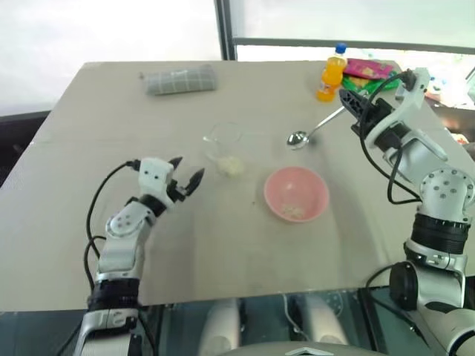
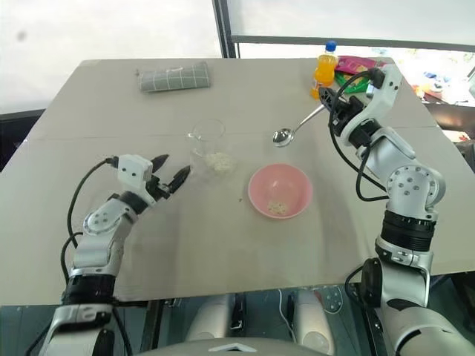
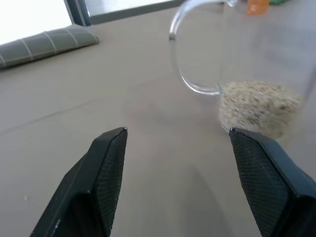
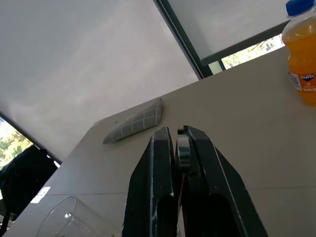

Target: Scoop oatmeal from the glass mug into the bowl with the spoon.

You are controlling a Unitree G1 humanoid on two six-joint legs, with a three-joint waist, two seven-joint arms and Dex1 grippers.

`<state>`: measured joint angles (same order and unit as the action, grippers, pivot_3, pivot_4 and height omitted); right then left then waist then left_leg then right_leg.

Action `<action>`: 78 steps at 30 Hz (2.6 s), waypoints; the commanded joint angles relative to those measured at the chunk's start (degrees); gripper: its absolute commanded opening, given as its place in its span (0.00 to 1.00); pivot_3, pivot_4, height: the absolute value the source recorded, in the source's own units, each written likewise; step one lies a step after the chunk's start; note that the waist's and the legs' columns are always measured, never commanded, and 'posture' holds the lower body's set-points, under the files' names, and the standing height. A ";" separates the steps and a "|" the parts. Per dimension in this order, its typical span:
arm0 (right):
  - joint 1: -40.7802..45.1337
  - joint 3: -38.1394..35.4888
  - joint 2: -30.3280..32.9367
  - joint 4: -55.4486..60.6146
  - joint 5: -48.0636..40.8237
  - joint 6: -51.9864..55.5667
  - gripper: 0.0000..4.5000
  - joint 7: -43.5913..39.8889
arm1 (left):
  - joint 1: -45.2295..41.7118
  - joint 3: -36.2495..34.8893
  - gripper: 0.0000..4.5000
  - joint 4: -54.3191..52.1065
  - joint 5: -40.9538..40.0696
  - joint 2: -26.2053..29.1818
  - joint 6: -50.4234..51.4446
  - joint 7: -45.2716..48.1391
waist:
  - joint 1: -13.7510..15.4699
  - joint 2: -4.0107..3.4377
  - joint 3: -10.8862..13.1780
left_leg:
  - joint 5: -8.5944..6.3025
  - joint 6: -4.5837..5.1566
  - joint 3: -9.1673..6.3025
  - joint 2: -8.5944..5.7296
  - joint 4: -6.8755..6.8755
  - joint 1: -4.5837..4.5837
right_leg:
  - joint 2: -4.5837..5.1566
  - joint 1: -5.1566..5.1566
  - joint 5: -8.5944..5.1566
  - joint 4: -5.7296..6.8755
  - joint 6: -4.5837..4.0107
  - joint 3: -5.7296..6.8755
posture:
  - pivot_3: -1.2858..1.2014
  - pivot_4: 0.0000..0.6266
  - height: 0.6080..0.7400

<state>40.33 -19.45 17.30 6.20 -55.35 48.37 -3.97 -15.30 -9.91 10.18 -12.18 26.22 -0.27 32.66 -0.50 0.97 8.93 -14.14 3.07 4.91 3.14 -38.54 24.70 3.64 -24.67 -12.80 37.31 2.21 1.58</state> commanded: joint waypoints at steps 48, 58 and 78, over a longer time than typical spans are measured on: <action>-2.29 -1.52 -0.05 4.67 0.31 -3.94 0.00 1.37 | -24.65 3.17 0.15 27.80 2.69 -3.42 -10.59 3.89 | -0.18 0.01 0.00 | 0.01 -0.02 -0.02 -0.01 -0.02 0.00 | -0.01 -0.05 0.00 0.21 0.01 0.00 | 0.52 0.24 1.00; -2.71 -1.38 -0.17 4.95 0.37 -4.04 0.00 1.54 | -26.57 3.05 0.00 31.14 2.53 -4.21 -13.05 4.76 | -0.24 0.02 -0.01 | 0.01 -0.02 -0.02 -0.02 -0.06 -0.01 | -0.01 -0.05 0.00 0.25 0.01 0.00 | 0.52 0.24 1.00; 12.05 5.67 -3.83 3.46 -2.90 -1.43 0.00 0.55 | -28.47 7.71 0.00 25.99 7.74 -5.17 -10.80 0.95 | -0.13 0.02 -0.01 | 0.01 -0.02 -0.02 -0.03 -0.09 0.03 | 0.00 -0.08 0.00 0.28 0.01 -0.01 | 0.52 0.24 1.00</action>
<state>51.66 -14.82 13.29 8.75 -59.26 47.47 -1.60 -42.67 -2.84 38.31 -5.13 21.09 -11.04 33.51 -0.63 0.99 8.92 -14.13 3.05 4.89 3.10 -38.63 24.73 3.64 -24.76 -12.79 37.60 2.23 1.57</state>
